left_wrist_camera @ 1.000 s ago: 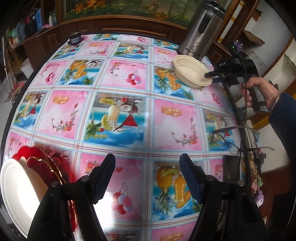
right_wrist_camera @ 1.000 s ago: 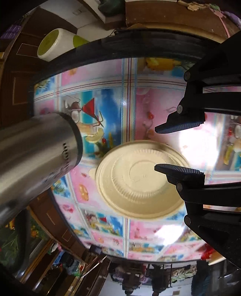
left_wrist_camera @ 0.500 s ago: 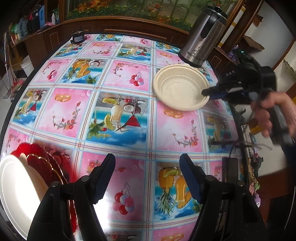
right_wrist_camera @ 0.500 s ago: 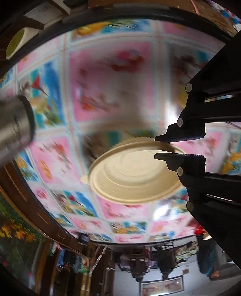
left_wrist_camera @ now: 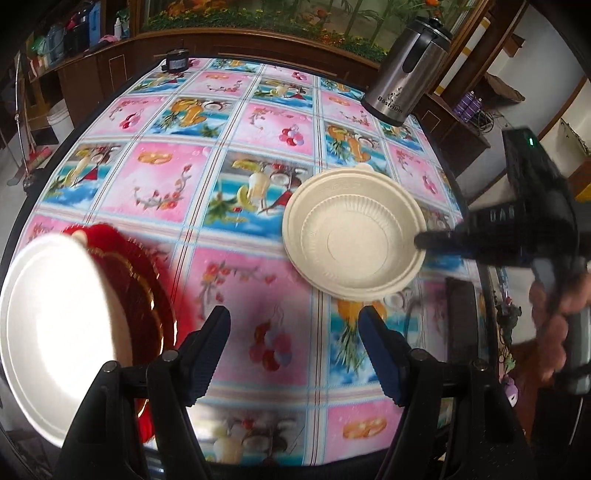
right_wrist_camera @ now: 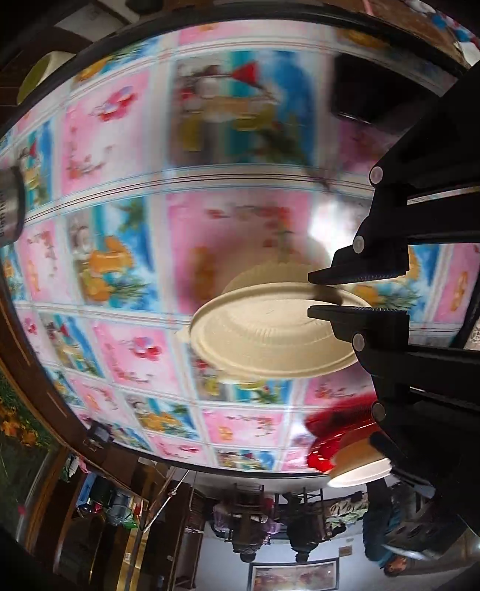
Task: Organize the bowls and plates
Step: 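Carry the beige bowl with the right gripper over the plate stack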
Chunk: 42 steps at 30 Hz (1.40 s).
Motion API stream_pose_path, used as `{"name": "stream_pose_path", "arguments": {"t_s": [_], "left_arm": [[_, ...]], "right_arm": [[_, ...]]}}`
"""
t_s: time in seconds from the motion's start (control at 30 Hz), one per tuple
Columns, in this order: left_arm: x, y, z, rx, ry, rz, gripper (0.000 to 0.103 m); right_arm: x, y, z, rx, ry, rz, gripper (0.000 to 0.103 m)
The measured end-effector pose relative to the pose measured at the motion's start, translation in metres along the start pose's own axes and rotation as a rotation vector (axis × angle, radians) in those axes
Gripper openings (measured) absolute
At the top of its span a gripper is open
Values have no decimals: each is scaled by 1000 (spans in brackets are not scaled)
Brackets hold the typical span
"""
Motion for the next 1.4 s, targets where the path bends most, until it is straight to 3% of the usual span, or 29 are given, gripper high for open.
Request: {"name": "stream_pose_path", "arguments": {"t_s": [0.17,0.4,0.57,0.7,0.73,0.8,0.97,1.2,1.33,1.4], "left_arm": [[12,5,-9,2,3,19,71],[17,10,-16,7,0,30,71],[18,9,-14,28,19,27,71],[23,6,-8,66,72,10,71],[26,6,-7,67,80,7,71],[31,8,-3,59,98,4,71],[42,13,7,58,137,-34,68],[49,13,21,43,168,-53,54],[51,6,29,35,182,-36,52],[52,6,32,31,186,-33,50]], "right_arm": [[47,-8,9,-5,8,36,13],[93,8,8,2,29,-56,17],[82,15,-16,-17,-40,-113,23],[65,24,-26,-50,-36,-178,29],[62,27,-24,-46,-18,-208,35],[56,30,-17,-51,25,-260,38],[46,23,3,-14,81,-307,38],[46,19,29,-3,160,-342,38],[44,23,29,70,182,-432,38],[39,24,25,57,185,-432,38]]}}
Point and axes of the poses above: each gripper's, at about its wrist camera, not at the fingertips, and z roughly the way its jaws point, y to its left, x to its underside, the point moved 8 cm from there along z, roughly the way its jaws point, and after that the axes turned 6 degrees about -x, right-handed, at the moved point
